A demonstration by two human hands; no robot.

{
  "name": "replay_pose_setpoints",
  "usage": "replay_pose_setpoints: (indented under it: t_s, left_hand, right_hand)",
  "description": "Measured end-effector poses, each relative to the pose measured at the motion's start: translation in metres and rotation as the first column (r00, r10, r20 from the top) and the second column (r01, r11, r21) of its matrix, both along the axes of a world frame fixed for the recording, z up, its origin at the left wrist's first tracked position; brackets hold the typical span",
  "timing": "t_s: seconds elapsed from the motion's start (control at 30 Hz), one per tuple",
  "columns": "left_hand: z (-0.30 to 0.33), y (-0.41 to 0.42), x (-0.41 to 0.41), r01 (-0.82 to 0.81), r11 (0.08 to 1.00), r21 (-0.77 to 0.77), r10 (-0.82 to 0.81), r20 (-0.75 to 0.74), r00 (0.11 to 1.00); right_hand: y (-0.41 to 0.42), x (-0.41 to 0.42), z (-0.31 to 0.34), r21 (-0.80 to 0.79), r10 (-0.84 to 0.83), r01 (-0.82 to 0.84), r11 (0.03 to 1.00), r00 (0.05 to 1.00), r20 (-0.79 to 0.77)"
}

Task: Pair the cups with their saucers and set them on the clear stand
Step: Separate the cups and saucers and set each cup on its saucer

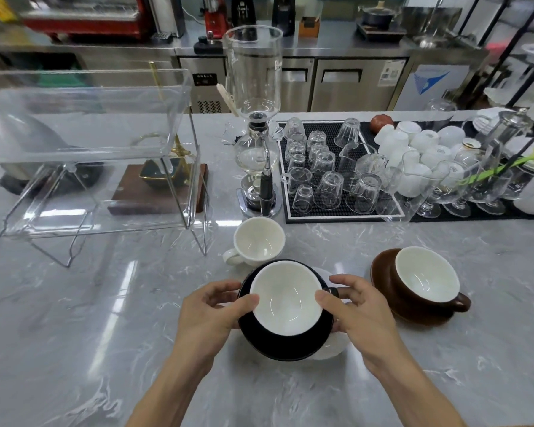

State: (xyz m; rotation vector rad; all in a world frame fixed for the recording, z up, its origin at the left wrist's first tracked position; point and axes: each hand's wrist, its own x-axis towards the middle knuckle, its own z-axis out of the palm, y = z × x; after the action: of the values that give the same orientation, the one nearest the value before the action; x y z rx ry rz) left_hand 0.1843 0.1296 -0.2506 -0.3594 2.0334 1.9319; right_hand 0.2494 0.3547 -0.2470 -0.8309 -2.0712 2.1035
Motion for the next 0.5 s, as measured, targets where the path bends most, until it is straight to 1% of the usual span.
replay_pose_setpoints:
  t_s: [0.27,0.5]
  left_hand:
    - [-0.003,-0.035,0.006,-0.115,0.993,0.003,0.115,0.002,0.993]
    - [-0.002,-0.071,0.012,-0.195,0.981,-0.02,0.195,-0.008,0.981]
  right_hand:
    - [-0.031,-0.015,0.001,0.018,0.095,-0.095,0.995,0.996,0.0]
    - [-0.061,-0.024,-0.001,-0.003,0.198,-0.198,0.98,0.98,0.026]
